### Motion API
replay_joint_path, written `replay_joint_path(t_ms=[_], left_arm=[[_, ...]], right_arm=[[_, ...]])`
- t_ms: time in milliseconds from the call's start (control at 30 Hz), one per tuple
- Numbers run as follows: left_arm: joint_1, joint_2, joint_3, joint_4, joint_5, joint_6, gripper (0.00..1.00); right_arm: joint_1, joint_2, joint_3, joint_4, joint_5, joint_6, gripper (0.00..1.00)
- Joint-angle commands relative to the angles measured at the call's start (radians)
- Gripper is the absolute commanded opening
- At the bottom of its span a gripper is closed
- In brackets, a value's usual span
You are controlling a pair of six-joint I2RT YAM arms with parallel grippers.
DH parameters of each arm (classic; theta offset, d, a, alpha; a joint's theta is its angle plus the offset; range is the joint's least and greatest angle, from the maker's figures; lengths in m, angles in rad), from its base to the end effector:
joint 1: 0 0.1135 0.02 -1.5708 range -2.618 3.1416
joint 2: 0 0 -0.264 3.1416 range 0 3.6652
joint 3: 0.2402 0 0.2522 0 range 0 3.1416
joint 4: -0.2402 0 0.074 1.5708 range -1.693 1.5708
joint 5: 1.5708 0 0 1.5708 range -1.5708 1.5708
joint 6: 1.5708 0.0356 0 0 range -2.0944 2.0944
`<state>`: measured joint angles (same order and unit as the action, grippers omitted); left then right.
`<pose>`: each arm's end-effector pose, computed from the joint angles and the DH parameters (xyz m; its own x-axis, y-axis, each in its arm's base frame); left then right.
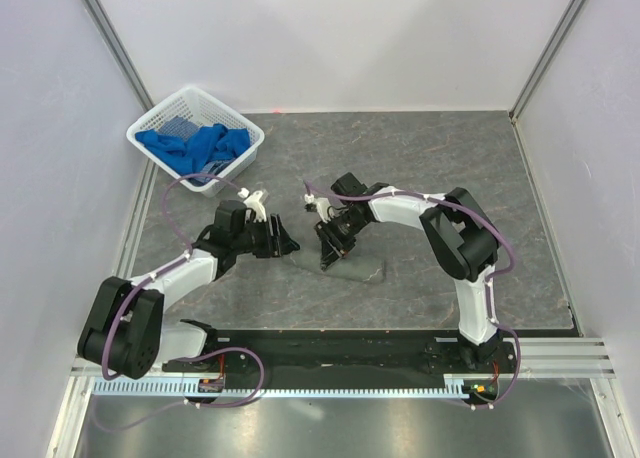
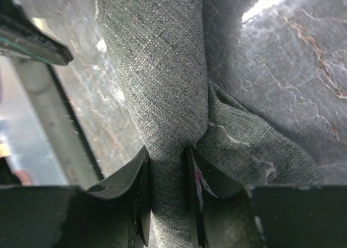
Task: Fold the napkin, place the utensils inside, and roll it up
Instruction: Roll the napkin with the utensil
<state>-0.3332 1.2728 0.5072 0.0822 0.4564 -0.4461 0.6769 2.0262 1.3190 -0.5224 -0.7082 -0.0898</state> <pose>0.2243 -0.0943 0.1725 -0.8043 -0.1314 -0.5795 0.2988 0.7535 -0.5856 0.2935 0.2655 0.1418 -0.6738 -0.6288 -0.3882 -0.7087 0.4010 0.5805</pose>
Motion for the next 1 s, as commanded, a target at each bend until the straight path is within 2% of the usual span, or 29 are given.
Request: replay_joint_path(t_ms=[0, 100, 300, 400, 433, 533, 567, 667, 767, 800, 967], left_arm=[[-0.003, -0.006, -0.047, 0.105, 0.054, 0.000, 0.59], [-0.004, 0.017, -0.071, 0.180, 0.079, -0.026, 0.57], [-0.007, 0.094, -0.078, 0.231, 0.085, -0.025, 0.53], [-0.009, 0.117, -0.081, 0.252, 0.090, -0.028, 0.43], [-0.010, 0.123, -0.081, 0.263, 0.091, -0.029, 0.31], [-0.010, 0.138, -0.075, 0.264, 0.094, -0.034, 0.11], [-0.010, 0.142, -0.072, 0.263, 0.099, -0.036, 0.07], [-0.010, 0.151, -0.055, 0.246, 0.110, -0.036, 0.02], [-0.009, 0.171, -0.015, 0.179, 0.107, -0.029, 0.02], [-0.010, 0.177, -0.003, 0.151, 0.103, -0.031, 0.02], [-0.007, 0.220, 0.085, 0.004, 0.080, -0.062, 0.02]], right_arm=[[-0.033, 0.058, 0.042, -0.059, -0.140, 0.038, 0.34], [-0.040, 0.088, 0.049, -0.057, -0.174, 0.044, 0.34], [-0.046, 0.101, 0.060, -0.057, -0.180, 0.042, 0.34], [-0.048, 0.103, 0.066, -0.057, -0.181, 0.042, 0.35], [-0.048, 0.100, 0.069, -0.056, -0.183, 0.041, 0.35], [-0.050, 0.080, 0.071, -0.057, -0.169, 0.042, 0.36], [-0.048, 0.069, 0.069, -0.056, -0.165, 0.042, 0.37], [-0.048, 0.014, 0.066, -0.057, -0.126, 0.044, 0.42], [-0.043, -0.069, 0.053, -0.048, -0.035, 0.039, 0.58], [-0.031, -0.122, 0.030, -0.038, 0.042, 0.036, 0.66], [0.056, -0.267, -0.079, 0.082, 0.281, -0.007, 0.76]])
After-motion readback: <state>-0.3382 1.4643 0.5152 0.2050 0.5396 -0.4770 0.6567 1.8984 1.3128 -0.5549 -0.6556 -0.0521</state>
